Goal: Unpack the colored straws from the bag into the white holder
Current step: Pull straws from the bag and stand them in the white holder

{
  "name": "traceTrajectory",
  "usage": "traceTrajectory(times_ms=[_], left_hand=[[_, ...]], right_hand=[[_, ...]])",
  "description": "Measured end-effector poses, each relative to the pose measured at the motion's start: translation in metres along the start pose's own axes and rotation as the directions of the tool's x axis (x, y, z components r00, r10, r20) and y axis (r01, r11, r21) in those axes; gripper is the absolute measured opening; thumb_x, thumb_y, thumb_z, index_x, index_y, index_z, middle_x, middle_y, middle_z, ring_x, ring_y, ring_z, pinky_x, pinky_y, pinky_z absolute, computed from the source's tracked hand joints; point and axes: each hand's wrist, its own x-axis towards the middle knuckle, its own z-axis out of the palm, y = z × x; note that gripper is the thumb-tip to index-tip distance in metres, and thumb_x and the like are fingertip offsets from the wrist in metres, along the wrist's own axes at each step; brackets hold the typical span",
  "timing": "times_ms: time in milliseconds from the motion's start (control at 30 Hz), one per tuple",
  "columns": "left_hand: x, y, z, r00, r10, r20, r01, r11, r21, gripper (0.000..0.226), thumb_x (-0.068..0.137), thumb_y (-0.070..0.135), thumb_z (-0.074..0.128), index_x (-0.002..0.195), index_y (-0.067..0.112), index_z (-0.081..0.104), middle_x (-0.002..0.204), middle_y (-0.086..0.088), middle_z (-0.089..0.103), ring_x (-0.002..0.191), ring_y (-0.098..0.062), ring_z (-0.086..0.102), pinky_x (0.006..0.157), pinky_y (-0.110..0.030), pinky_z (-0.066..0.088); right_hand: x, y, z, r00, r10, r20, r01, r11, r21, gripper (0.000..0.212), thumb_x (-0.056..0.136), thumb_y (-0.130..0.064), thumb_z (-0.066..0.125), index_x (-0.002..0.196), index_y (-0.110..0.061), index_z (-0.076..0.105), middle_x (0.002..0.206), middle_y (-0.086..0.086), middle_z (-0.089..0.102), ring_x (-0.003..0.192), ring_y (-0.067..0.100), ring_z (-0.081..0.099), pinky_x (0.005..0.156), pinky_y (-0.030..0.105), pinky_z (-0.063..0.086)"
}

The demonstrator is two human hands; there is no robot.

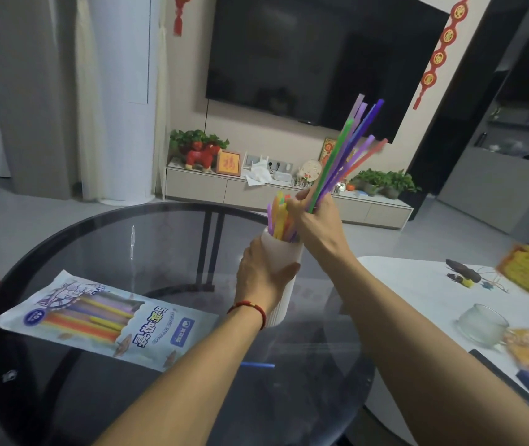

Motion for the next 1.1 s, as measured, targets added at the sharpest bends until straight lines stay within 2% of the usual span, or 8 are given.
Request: traceTrajectory(times_ms=[167,333,433,500,600,833,967,1100], left_hand=[[0.003,-0.005,-0.002,0.999,-0.028,0.046,0.027,0.999,0.020,0.073,0.074,0.055,0.079,0.128,0.018,0.047,0.114,-0.002,0.061,0.095,-0.021,0.061,0.069,-0.031,0.052],[0.003,-0.008,-0.002,0.996,-0.056,0.067,0.056,0.998,0.001,0.071,0.072,0.053,0.079,0.126,0.021,0.045,0.105,0.006,0.053,0.092,-0.019,0.057,0.067,-0.030,0.049],[0.005,-0.008,-0.002,0.997,-0.043,0.065,0.043,0.999,-0.003,0.065,0.071,0.051,0.078,0.121,0.024,0.048,0.098,0.008,0.054,0.082,-0.013,0.057,0.062,-0.027,0.048],[0.006,-0.007,-0.002,0.997,-0.013,0.074,0.015,1.000,-0.022,0.062,0.072,0.049,0.079,0.121,0.024,0.049,0.096,0.008,0.055,0.077,-0.007,0.056,0.056,-0.020,0.043],[0.007,-0.008,-0.003,0.996,-0.007,0.094,0.011,0.999,-0.034,0.068,0.073,0.050,0.079,0.125,0.021,0.047,0.103,0.006,0.055,0.086,-0.014,0.058,0.061,-0.021,0.044],[0.005,-0.010,-0.004,0.995,0.009,0.098,-0.004,0.999,-0.050,0.069,0.074,0.047,0.079,0.128,0.020,0.045,0.107,0.004,0.055,0.090,-0.016,0.057,0.059,-0.016,0.038],[0.006,-0.010,-0.006,0.994,0.014,0.111,-0.008,0.999,-0.050,0.070,0.075,0.046,0.080,0.130,0.020,0.045,0.107,0.005,0.054,0.090,-0.015,0.057,0.057,-0.015,0.038],[0.006,-0.010,-0.006,0.992,0.010,0.123,-0.004,0.999,-0.054,0.066,0.076,0.045,0.079,0.129,0.022,0.046,0.107,0.004,0.057,0.085,-0.010,0.056,0.058,-0.016,0.038]], right_hand=[[0.003,-0.004,-0.002,0.999,0.038,-0.016,-0.037,0.999,0.027,0.029,0.096,-0.029,0.051,0.079,-0.007,0.056,0.083,0.018,0.050,0.083,0.024,0.050,0.071,0.042,0.048],[-0.013,0.008,0.007,0.993,0.116,0.013,-0.110,0.964,-0.240,0.045,0.093,-0.053,0.036,0.123,-0.024,0.053,0.150,0.013,0.037,0.141,0.033,0.030,0.116,0.059,0.026],[-0.007,0.002,0.004,0.972,0.183,0.148,-0.190,0.981,0.038,0.045,0.093,-0.043,0.054,0.119,-0.008,0.061,0.125,0.022,0.063,0.117,0.036,0.062,0.106,0.063,0.049],[0.000,-0.005,0.000,0.980,0.155,0.127,-0.177,0.967,0.186,0.034,0.094,-0.034,0.070,0.123,-0.020,0.060,0.115,0.008,0.069,0.102,0.016,0.069,0.092,0.046,0.062],[0.011,-0.011,-0.003,0.992,0.116,0.045,-0.124,0.946,0.298,0.068,0.088,-0.033,0.080,0.143,-0.019,0.043,0.123,0.000,0.066,0.098,0.002,0.070,0.076,0.020,0.061],[0.004,-0.017,0.001,0.997,0.039,-0.065,-0.025,0.980,0.198,0.063,0.100,-0.027,0.067,0.153,-0.023,0.033,0.135,0.010,0.067,0.112,0.020,0.069,0.097,0.042,0.059],[0.005,-0.023,-0.007,0.983,-0.094,-0.157,0.113,0.987,0.118,0.056,0.103,-0.028,0.063,0.152,-0.023,0.037,0.146,0.012,0.056,0.115,0.021,0.067,0.093,0.037,0.060],[0.003,-0.022,-0.012,0.975,-0.206,0.080,0.217,0.961,-0.170,0.038,0.112,-0.027,0.038,0.131,-0.006,0.064,0.127,0.017,0.070,0.113,0.029,0.067,0.096,0.046,0.057]])
